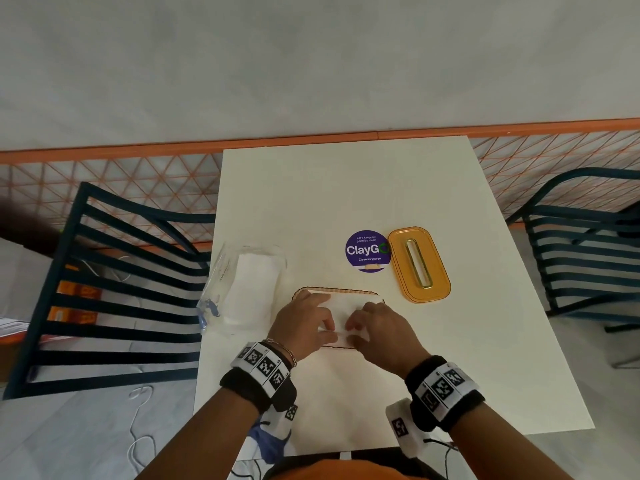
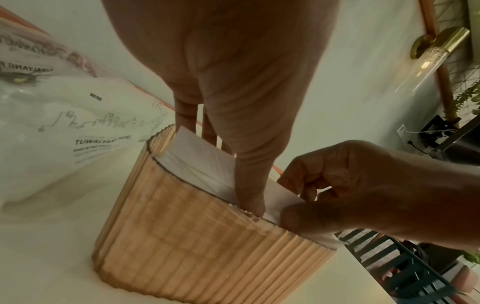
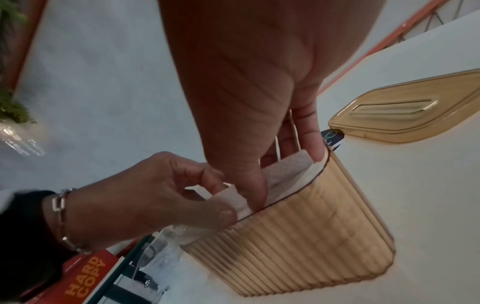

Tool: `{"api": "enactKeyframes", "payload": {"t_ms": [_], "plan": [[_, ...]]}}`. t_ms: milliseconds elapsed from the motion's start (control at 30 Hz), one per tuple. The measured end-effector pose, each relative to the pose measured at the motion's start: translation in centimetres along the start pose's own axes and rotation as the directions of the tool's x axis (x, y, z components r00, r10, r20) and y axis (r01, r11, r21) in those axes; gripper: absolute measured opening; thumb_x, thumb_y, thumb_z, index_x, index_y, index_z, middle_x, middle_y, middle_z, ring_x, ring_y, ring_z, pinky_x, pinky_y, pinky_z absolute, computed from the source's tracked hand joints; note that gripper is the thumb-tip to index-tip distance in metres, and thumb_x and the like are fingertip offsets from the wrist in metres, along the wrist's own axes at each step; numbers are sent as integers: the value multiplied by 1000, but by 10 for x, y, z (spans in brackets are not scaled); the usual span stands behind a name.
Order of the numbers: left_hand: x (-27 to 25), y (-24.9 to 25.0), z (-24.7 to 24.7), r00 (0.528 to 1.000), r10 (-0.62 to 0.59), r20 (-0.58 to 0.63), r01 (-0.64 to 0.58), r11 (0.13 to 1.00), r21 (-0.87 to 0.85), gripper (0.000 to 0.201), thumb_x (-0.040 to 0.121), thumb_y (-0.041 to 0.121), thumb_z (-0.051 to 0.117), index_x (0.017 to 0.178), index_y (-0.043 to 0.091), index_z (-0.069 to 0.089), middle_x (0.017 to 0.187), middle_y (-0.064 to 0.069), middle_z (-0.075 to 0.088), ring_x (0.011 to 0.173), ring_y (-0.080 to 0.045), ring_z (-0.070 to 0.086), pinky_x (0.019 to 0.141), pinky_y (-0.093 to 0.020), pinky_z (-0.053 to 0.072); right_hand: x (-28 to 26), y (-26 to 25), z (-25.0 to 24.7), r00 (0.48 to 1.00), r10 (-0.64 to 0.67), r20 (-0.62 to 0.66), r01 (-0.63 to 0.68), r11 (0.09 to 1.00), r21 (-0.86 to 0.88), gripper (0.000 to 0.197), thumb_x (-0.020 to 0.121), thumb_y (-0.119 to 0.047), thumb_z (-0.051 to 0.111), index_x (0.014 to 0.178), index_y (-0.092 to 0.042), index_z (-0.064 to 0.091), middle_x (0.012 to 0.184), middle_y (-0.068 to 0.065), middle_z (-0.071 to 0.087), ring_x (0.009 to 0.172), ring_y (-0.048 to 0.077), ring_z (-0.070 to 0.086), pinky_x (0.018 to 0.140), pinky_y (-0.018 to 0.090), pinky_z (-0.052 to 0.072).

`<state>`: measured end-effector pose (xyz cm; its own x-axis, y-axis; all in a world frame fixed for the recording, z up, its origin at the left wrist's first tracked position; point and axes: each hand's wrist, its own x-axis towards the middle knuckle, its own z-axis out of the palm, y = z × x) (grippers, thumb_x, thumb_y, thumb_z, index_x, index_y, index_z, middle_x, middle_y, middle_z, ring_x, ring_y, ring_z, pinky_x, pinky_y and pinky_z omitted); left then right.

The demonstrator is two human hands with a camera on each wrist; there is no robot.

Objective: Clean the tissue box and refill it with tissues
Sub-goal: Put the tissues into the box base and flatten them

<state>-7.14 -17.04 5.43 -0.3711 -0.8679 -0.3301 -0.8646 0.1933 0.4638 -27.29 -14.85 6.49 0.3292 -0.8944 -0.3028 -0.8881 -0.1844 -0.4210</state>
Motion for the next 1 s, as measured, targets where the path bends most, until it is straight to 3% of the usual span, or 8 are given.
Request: {"api": "enactKeyframes", "payload": {"t_ms": [100,200,433,567,667,767,900,1000], "plan": [[-4,-11,-4,1000,-1,-15,1,1000,-4,25,80,47,81,97,30,77,150,12,50,140,-9,38,105,-32,47,4,4,0,998,-30,60,31,999,-16,19,90,-28,67,108,-30,72,107,-6,63,99,16,60,81,26,53],[-9,-21,-7,1000,-18,-10,17,999,-31,26,77,40,86,99,29,77,150,10,49,138,-9,42,104,-31,48,5,10,-2,994,-41,102,43,999,-17,18,88,-18,73,104,-27,73,105,-5,63,91,11,55,79,22,51],[-4,-24,-22,995,-5,98,6,1000,-17,31,74,23,88,103,24,76,154,6,45,141,-11,38,108,-35,45,13,11,-12,994,-60,92,66,995,-73,14,85,-21,77,99,-26,74,113,-5,59,104,14,51,85,24,52],[-2,-23,-30,993,8,116,-19,995,102,31,76,27,86,106,28,78,152,8,49,139,-17,39,111,-30,35,9,9,-16,994,-69,88,78,991,-107,14,85,-15,76,96,-23,76,122,-3,56,107,15,49,86,26,54],[-2,-21,-29,996,15,83,-24,993,114,24,77,30,85,100,28,80,149,8,51,132,-18,43,107,-30,38,6,7,-15,997,-57,59,64,992,-108,14,86,-17,76,98,-23,75,128,-3,54,110,15,50,85,25,54],[-4,-22,-28,999,36,12,-37,996,83,14,82,36,80,95,28,81,135,10,62,123,-13,48,102,-29,38,5,7,-16,998,-52,39,55,995,-79,12,87,-25,77,98,-24,74,131,-3,54,114,15,52,89,24,52],[-7,-26,-26,997,-16,-73,18,1000,18,12,85,42,76,92,32,78,98,14,70,99,-10,54,93,-34,47,8,8,-19,999,-27,37,28,999,-31,28,87,-30,77,113,-25,69,129,-5,60,116,16,56,94,26,49],[-9,-26,-25,998,-11,-54,11,1000,-3,15,89,42,72,101,36,78,97,12,71,99,-13,56,89,-32,47,12,8,-19,994,-84,67,85,996,-15,32,90,-30,73,121,-26,69,122,-8,66,111,16,57,90,24,46]]}}
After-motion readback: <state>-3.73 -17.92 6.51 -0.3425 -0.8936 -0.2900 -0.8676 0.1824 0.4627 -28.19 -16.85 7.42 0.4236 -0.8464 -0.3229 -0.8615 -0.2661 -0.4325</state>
